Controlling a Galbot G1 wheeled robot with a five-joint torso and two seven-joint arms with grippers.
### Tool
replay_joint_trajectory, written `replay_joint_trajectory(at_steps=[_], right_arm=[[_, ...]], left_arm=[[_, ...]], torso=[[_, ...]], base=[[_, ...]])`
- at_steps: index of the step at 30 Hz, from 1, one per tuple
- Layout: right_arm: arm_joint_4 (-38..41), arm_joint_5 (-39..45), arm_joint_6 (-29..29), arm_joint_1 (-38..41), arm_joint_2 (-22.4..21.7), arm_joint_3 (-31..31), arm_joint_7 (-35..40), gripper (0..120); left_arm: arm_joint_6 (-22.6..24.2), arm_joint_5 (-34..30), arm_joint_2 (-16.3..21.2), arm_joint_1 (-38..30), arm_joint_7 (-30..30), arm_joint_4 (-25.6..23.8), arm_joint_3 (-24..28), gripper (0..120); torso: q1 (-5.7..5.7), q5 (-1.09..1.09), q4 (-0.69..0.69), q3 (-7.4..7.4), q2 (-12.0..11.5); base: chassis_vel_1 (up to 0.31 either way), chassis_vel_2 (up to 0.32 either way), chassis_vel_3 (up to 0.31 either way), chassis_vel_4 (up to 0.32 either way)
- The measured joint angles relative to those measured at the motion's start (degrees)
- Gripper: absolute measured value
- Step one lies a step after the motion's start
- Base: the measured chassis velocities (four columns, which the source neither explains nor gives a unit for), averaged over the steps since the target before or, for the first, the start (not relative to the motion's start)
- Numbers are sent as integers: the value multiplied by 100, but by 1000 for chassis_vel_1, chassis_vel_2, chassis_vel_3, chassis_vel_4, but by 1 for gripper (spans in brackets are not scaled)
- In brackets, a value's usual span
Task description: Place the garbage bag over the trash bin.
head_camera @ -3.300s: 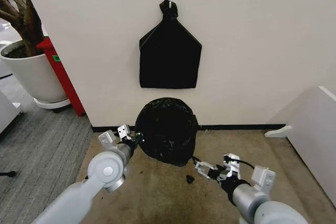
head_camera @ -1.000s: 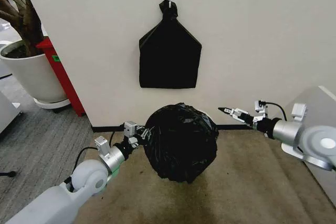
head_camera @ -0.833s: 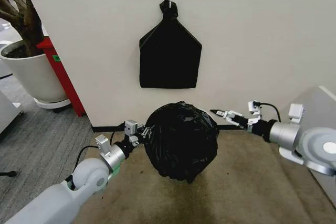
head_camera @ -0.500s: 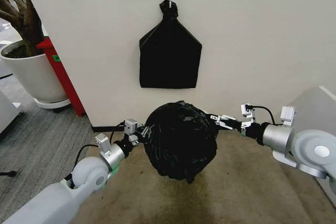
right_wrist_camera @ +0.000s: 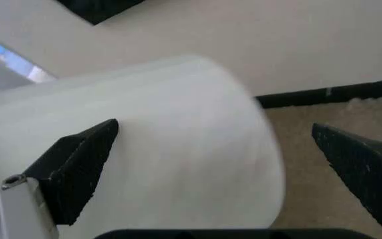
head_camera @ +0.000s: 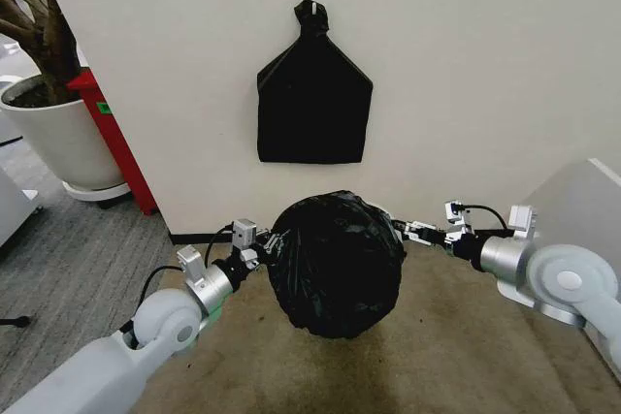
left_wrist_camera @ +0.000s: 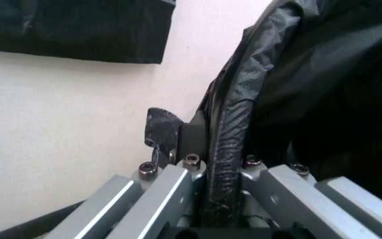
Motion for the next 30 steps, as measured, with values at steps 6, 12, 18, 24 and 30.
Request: replay_joint_trajectory(at_steps=[6,12,18,24,30], right_arm=[[400,827,-16,-246,-96,658,35,100],[793,1411,-27,-297,-202,854,24,100],[1033,1235,-27,-157,-204,591,32,100],[940,728,-17,-39,-135,239,37,100],[681,526,-6,-10,-105,174,66,100]], left_arm=[[18,9,-46,7,-11,155,-11,1],[52,5,-101,-59,-35,294,21,1],[69,4,-106,-64,-37,327,25,1],[70,8,-113,-81,-24,301,25,1],[69,23,-118,-75,30,252,44,1]], torso=[[0,-2,-1,0,0],[0,-3,-1,0,0],[0,-2,0,0,0],[0,-1,0,0,0],[0,-1,0,0,0]], base=[[0,0,0,0],[0,0,0,0],[0,0,0,0],[0,0,0,0],[0,0,0,0]])
